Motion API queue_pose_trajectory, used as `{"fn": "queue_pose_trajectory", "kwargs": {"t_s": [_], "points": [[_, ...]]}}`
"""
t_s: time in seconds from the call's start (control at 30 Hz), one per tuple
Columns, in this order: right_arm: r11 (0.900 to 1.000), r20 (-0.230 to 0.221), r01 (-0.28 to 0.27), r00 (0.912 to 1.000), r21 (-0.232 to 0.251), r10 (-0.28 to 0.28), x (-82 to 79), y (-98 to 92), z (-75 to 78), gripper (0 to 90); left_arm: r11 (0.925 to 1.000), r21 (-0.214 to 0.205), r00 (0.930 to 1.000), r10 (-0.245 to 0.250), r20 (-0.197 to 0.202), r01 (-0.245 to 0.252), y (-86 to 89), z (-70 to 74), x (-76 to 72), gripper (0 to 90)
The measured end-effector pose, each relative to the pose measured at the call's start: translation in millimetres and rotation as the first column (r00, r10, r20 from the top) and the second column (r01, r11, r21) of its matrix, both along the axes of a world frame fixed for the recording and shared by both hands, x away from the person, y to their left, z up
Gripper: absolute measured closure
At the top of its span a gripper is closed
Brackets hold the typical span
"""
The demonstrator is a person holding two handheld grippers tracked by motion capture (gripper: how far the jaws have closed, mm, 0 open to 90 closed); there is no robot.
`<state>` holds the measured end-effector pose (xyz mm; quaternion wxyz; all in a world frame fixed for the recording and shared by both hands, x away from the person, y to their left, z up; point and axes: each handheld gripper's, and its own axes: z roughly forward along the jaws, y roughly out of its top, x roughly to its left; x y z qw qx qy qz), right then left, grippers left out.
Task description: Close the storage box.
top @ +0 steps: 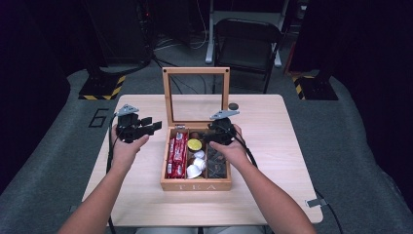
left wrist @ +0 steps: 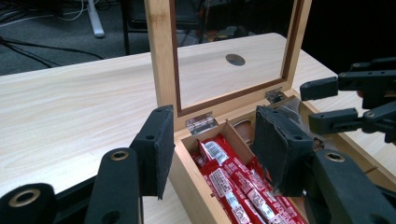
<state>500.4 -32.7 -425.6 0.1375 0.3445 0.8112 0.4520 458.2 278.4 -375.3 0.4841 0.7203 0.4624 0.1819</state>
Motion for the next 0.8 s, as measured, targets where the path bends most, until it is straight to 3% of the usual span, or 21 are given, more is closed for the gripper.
{"fn": "queue_pose_trajectory", "kwargs": {"t_s": [0.8], "points": [[0.9966,-0.075,-0.078,0.9943,-0.024,0.076,-5.8,22.2,-20.7,34.2,1.0,0.001,1.0,-0.006,0.002,0.006,-0.5,0.4,-0.5,48.3]]}}
